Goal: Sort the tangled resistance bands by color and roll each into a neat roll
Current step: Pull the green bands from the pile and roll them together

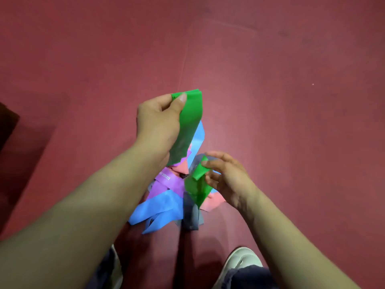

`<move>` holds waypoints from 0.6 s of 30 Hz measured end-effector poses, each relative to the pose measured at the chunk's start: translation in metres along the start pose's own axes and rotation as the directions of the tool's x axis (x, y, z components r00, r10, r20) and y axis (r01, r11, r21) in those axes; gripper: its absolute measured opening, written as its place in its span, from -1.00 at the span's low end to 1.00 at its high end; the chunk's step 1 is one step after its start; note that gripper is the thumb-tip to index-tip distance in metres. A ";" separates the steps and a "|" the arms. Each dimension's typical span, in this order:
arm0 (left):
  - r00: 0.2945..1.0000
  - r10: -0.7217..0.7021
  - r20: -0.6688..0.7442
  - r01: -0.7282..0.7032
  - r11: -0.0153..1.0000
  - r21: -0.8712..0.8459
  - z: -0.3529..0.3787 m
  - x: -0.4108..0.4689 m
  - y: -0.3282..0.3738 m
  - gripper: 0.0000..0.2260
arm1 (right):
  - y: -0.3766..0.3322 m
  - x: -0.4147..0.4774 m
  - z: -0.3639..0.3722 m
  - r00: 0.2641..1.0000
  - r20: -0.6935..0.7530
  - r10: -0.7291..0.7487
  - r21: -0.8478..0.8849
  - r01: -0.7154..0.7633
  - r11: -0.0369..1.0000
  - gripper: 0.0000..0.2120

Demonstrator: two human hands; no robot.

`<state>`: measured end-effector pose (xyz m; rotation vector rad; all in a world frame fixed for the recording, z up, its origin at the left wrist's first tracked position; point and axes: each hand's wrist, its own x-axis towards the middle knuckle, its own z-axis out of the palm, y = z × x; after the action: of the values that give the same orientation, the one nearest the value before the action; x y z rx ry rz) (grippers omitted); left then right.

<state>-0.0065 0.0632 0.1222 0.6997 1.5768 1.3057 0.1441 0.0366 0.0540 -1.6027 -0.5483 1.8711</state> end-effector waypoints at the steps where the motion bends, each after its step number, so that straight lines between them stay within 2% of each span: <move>1: 1.000 0.017 0.014 -0.017 1.000 0.011 0.000 -0.007 0.003 -0.77 | -0.013 -0.015 0.006 0.997 0.052 -0.063 0.054 0.061 0.997 -0.75; 3: 0.997 0.052 0.061 -0.053 0.998 0.015 -0.002 -0.020 0.007 -0.73 | -0.034 -0.039 0.013 0.977 0.125 -0.172 0.092 0.161 0.983 -0.74; 5: 0.990 0.078 0.120 -0.082 0.996 0.030 -0.004 -0.029 0.010 -0.78 | -0.048 -0.054 0.017 0.960 0.156 -0.233 0.089 0.221 0.971 -0.81; 8: 0.976 0.108 0.188 -0.121 0.991 0.057 -0.011 -0.034 0.013 -0.85 | -0.058 -0.062 0.022 0.943 0.201 -0.267 0.169 0.235 0.957 -0.85; 10: 0.976 0.085 0.200 -0.097 0.994 0.053 -0.015 -0.033 0.013 -0.86 | -0.062 -0.062 0.027 0.921 0.259 -0.291 0.151 0.259 0.954 -0.85; 13: 0.976 0.023 0.216 -0.023 1.000 -0.005 -0.021 -0.025 0.012 -0.86 | -0.070 -0.059 0.033 0.888 0.324 -0.327 0.029 0.336 0.941 -0.78; 15: 0.976 -0.028 0.214 0.040 0.998 -0.049 -0.023 -0.017 0.012 -0.85 | -0.074 -0.053 0.036 0.891 0.259 -0.372 -0.100 0.408 0.907 -0.81; 18: 0.974 -0.076 0.214 0.094 0.993 -0.073 -0.020 -0.010 0.011 -0.85 | -0.076 -0.046 0.042 0.876 0.156 -0.457 -0.262 0.483 0.836 -0.96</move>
<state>-0.0227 0.0493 0.1351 0.6874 1.3597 1.1859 0.1205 0.0645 0.1454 -1.3947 -1.1938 1.5344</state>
